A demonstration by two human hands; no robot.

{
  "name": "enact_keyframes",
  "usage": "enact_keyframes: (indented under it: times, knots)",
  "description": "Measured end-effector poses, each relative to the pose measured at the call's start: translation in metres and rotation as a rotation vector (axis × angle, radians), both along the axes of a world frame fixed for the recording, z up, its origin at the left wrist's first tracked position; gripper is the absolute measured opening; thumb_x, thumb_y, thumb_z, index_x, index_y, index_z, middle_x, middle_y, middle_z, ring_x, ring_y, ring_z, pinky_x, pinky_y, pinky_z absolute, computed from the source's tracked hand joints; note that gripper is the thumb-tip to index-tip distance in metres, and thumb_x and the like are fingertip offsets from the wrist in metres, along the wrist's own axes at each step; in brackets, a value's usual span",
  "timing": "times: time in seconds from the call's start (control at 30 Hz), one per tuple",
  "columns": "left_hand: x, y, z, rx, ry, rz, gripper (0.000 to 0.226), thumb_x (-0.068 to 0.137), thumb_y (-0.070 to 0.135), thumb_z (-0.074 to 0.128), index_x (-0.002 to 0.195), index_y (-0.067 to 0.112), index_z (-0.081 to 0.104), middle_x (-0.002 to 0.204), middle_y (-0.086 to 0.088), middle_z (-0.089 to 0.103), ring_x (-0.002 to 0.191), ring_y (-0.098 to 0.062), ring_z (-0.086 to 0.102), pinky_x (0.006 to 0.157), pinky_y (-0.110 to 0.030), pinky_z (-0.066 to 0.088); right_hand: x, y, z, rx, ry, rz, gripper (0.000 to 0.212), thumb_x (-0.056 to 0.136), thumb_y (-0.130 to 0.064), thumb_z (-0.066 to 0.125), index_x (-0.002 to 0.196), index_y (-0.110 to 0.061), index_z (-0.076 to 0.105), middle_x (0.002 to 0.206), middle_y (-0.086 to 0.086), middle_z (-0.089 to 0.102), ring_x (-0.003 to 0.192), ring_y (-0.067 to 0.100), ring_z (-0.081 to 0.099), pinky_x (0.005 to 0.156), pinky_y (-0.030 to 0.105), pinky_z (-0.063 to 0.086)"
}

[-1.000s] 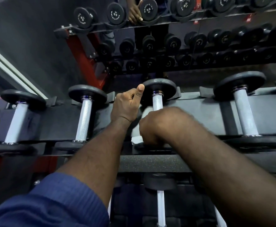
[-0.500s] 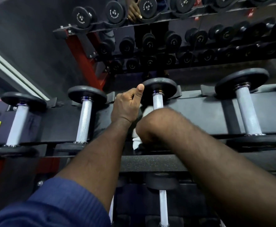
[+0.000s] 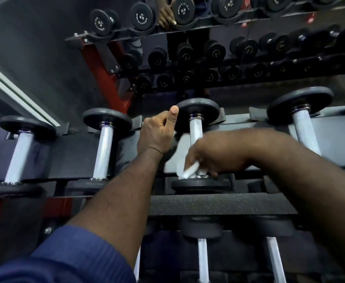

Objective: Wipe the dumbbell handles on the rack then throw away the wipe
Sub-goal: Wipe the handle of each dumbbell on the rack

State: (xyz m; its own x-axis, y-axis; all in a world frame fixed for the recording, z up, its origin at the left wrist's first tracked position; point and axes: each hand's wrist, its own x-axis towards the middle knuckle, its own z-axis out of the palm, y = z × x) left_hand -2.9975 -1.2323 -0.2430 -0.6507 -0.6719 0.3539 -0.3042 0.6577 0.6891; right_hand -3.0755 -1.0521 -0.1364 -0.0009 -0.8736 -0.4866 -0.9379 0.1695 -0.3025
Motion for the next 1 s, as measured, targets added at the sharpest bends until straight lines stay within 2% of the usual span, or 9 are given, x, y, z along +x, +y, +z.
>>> enact_keyframes:
  times: [0.1,0.23,0.3,0.43,0.53,0.6,0.77,0.9,1.0]
  knots:
    - [0.000,0.001,-0.001,-0.002,0.000,0.007,0.058,0.098,0.075,0.027,0.059,0.036,0.045,0.053,0.015,0.046,0.050,-0.012,0.038,0.052,-0.034,0.029,-0.005,0.001,0.002,0.008,-0.139,-0.047,0.045,0.092,-0.003,0.058,0.119,-0.037,0.070,0.079,-0.018,0.069,0.074,-0.005,0.061,0.075,0.021,0.045]
    - [-0.001,0.000,-0.001,0.027,-0.017,0.017,0.057,0.095,0.078,0.027,0.059,0.041,0.050,0.053,0.014,0.047,0.052,-0.010,0.040,0.052,-0.035,0.032,-0.012,-0.014,-0.021,-0.489,0.043,-0.280,0.039,0.093,-0.010,0.057,0.120,-0.036,0.065,0.111,-0.008,0.065,0.102,0.017,0.062,0.091,0.039,0.053]
    - [-0.001,-0.001,-0.002,0.031,-0.009,0.015,0.058,0.095,0.078,0.027,0.059,0.037,0.048,0.053,0.012,0.045,0.052,-0.011,0.038,0.053,-0.036,0.034,-0.004,-0.006,-0.027,-0.395,0.058,-0.205,0.038,0.088,-0.006,0.057,0.115,-0.031,0.065,0.112,-0.006,0.065,0.105,0.021,0.063,0.091,0.042,0.053]
    - [0.000,0.001,0.000,0.008,-0.013,0.015,0.061,0.096,0.079,0.025,0.060,0.034,0.046,0.055,0.013,0.045,0.052,-0.012,0.038,0.052,-0.034,0.031,-0.001,0.012,-0.016,-0.162,-0.088,-0.084,0.041,0.092,-0.008,0.062,0.118,-0.038,0.070,0.109,-0.012,0.070,0.098,0.010,0.063,0.091,0.031,0.052]
    - [0.000,0.001,0.000,0.013,-0.017,0.028,0.059,0.096,0.078,0.028,0.061,0.036,0.049,0.053,0.006,0.043,0.053,-0.013,0.041,0.053,-0.035,0.034,-0.009,-0.005,-0.026,-0.520,0.099,-0.300,0.045,0.088,-0.013,0.059,0.116,-0.047,0.061,0.112,-0.014,0.065,0.098,0.014,0.063,0.084,0.038,0.056]
    - [-0.001,0.000,0.000,0.026,-0.010,0.019,0.057,0.096,0.077,0.028,0.060,0.038,0.050,0.052,0.006,0.043,0.053,-0.011,0.040,0.054,-0.035,0.032,-0.007,-0.010,-0.035,-0.624,0.158,-0.331,0.039,0.086,-0.012,0.054,0.112,-0.042,0.057,0.111,-0.013,0.062,0.099,0.017,0.062,0.079,0.044,0.057]
    - [0.002,0.002,0.000,-0.005,-0.018,0.018,0.058,0.098,0.075,0.027,0.059,0.036,0.046,0.052,0.011,0.044,0.051,-0.010,0.041,0.051,-0.032,0.029,-0.010,0.016,-0.027,-0.224,-0.182,-0.079,0.046,0.087,-0.007,0.058,0.116,-0.040,0.072,0.112,-0.015,0.072,0.101,0.004,0.066,0.094,0.030,0.053]
    - [-0.001,0.002,0.001,0.011,-0.047,0.029,0.060,0.095,0.078,0.025,0.062,0.036,0.054,0.053,0.005,0.049,0.054,-0.012,0.049,0.051,-0.035,0.038,-0.021,0.002,-0.055,-0.723,-0.079,-0.375,0.042,0.090,-0.022,0.062,0.123,-0.049,0.062,0.122,-0.023,0.067,0.107,0.008,0.062,0.091,0.038,0.055]
    - [-0.001,0.001,0.000,0.021,-0.042,0.036,0.066,0.094,0.079,0.024,0.063,0.029,0.054,0.057,0.007,0.055,0.057,-0.010,0.051,0.054,-0.036,0.039,-0.020,0.000,-0.081,-0.996,-0.120,-0.541,0.043,0.085,-0.016,0.070,0.122,-0.038,0.070,0.122,-0.022,0.069,0.109,0.014,0.063,0.093,0.037,0.053]
